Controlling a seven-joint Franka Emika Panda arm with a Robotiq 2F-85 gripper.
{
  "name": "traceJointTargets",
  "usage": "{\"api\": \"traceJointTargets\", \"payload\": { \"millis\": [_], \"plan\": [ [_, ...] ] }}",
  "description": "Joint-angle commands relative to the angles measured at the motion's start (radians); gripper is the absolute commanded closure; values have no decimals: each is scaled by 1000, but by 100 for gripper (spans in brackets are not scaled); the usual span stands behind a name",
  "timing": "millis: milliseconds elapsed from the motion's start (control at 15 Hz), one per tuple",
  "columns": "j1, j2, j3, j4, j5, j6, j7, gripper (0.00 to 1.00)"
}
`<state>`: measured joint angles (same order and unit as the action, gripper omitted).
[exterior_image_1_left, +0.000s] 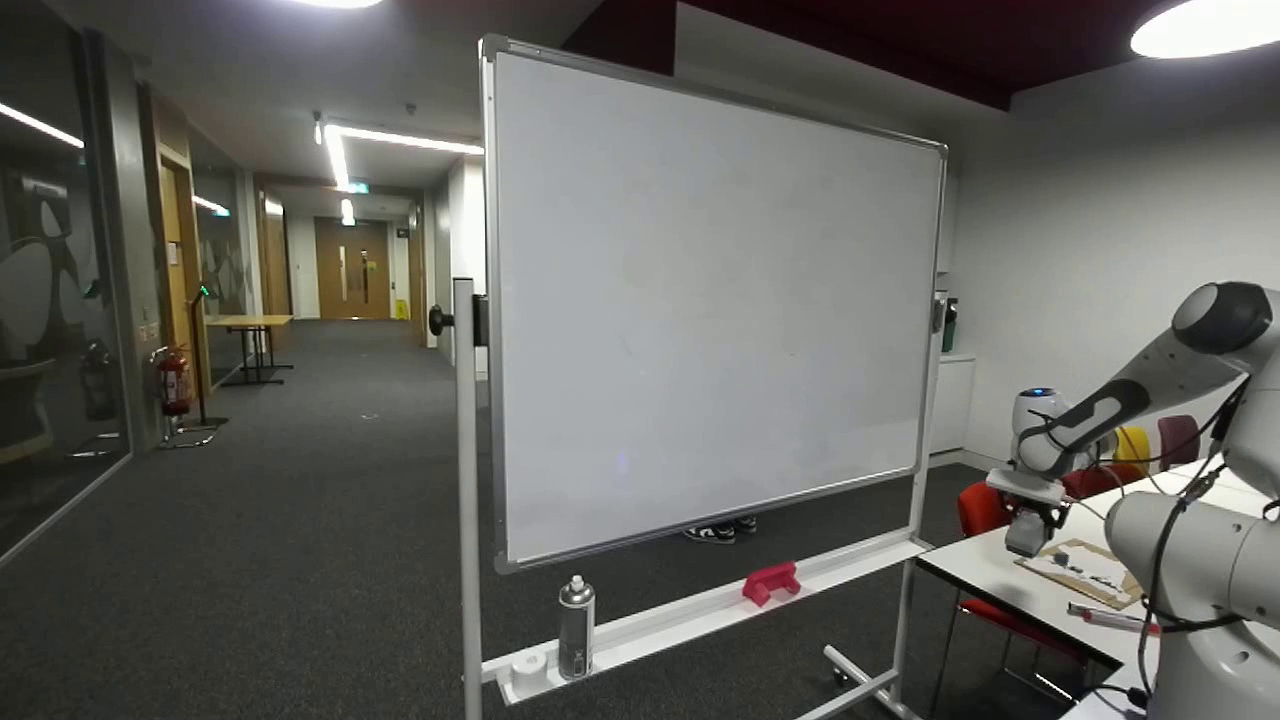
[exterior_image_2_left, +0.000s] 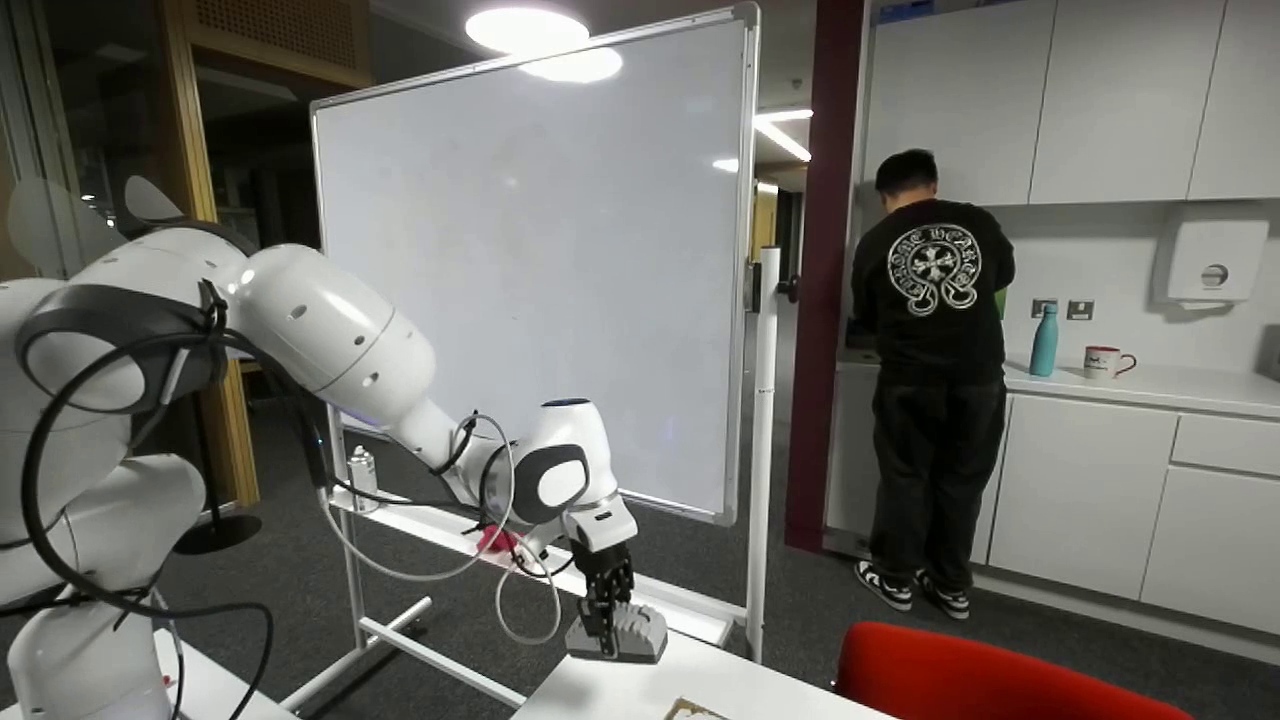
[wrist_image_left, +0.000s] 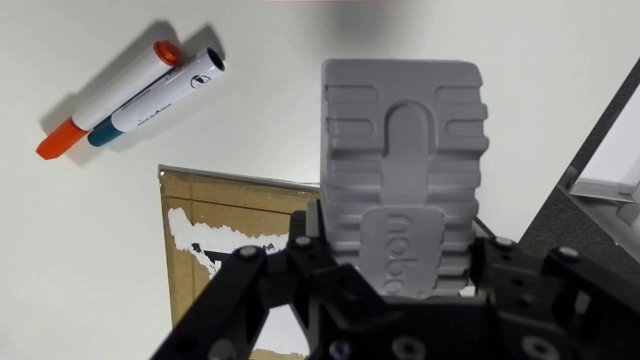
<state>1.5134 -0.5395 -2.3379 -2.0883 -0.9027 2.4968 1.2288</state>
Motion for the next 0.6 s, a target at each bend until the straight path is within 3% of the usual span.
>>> {"api": "traceJointTargets", "payload": {
  "millis": [0, 533],
  "plan": [
    [51, -122, -16, 117, -104, -85, 79, 65],
    [69, -278, 15, 216, -182, -200, 104, 65]
  ]
}}
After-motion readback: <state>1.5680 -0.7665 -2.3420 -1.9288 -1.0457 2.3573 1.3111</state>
